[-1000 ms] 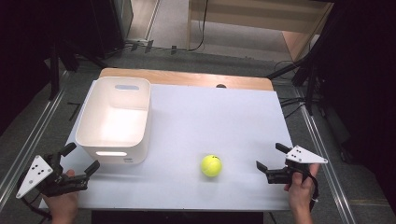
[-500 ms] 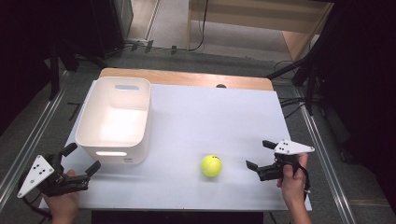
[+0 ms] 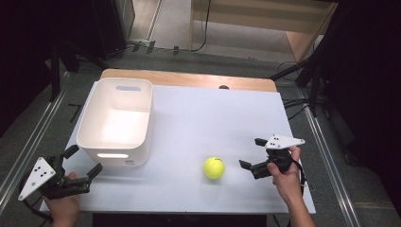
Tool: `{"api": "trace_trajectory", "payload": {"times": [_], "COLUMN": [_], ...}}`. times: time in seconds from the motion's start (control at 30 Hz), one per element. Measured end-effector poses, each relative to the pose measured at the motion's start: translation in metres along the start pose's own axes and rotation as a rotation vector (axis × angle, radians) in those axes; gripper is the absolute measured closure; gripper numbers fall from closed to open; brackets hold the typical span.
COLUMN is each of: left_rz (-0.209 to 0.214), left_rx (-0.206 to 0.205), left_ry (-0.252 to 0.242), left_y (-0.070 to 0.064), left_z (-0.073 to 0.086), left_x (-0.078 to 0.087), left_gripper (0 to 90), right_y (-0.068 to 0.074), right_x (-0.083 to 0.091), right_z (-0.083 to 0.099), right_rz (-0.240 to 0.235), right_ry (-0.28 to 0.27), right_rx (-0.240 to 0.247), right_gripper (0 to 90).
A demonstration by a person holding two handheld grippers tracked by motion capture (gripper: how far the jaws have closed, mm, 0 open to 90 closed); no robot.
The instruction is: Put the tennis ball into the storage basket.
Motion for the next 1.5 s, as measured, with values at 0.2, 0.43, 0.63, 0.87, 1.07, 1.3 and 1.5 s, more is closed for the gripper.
{"api": "trace_trajectory", "payload": {"times": [0.2, 0.43, 0.63, 0.87, 1.07, 1.3, 1.5], "left_rz": [-0.002, 0.000, 0.001, 0.001, 0.003, 0.002, 0.001], "left_rx": [0.002, 0.001, 0.002, 0.003, 0.002, 0.001, 0.002], "left_ry": [0.001, 0.003, 0.002, 0.002, 0.001, 0.003, 0.002], "left_y": [0.000, -0.001, -0.001, -0.001, 0.000, 0.000, 0.000], "left_z": [0.000, 0.000, 0.000, 0.000, 0.000, 0.000, 0.000], "left_x": [0.000, 0.000, 0.000, 0.000, 0.000, 0.000, 0.000], "left_gripper": [0.0, 0.0, 0.0, 0.0, 0.0, 0.0, 0.0], "right_y": [0.002, 0.005, 0.007, 0.011, 0.014, 0.018, 0.021], "right_x": [-0.008, -0.018, -0.024, -0.033, -0.040, -0.047, -0.055], "right_z": [-0.007, -0.015, -0.020, -0.027, -0.033, -0.037, -0.038], "right_rz": [-0.035, -0.060, -0.078, -0.106, -0.127, -0.156, -0.178], "right_ry": [0.031, 0.066, 0.091, 0.124, 0.151, 0.185, 0.215], "right_rx": [0.014, 0.042, 0.061, 0.089, 0.112, 0.133, 0.142], "right_gripper": [0.0, 0.0, 0.0, 0.0, 0.0, 0.0, 0.0]}}
Point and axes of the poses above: each handheld gripper's, and its own axes: x roughly backward along the jaws, z roughly out of its underside, y roughly to its left, the point moved 1 cm from there along -x, roughly forward along the jaws, and after that the axes turned 12 degrees about x, right-handed, at the moved point
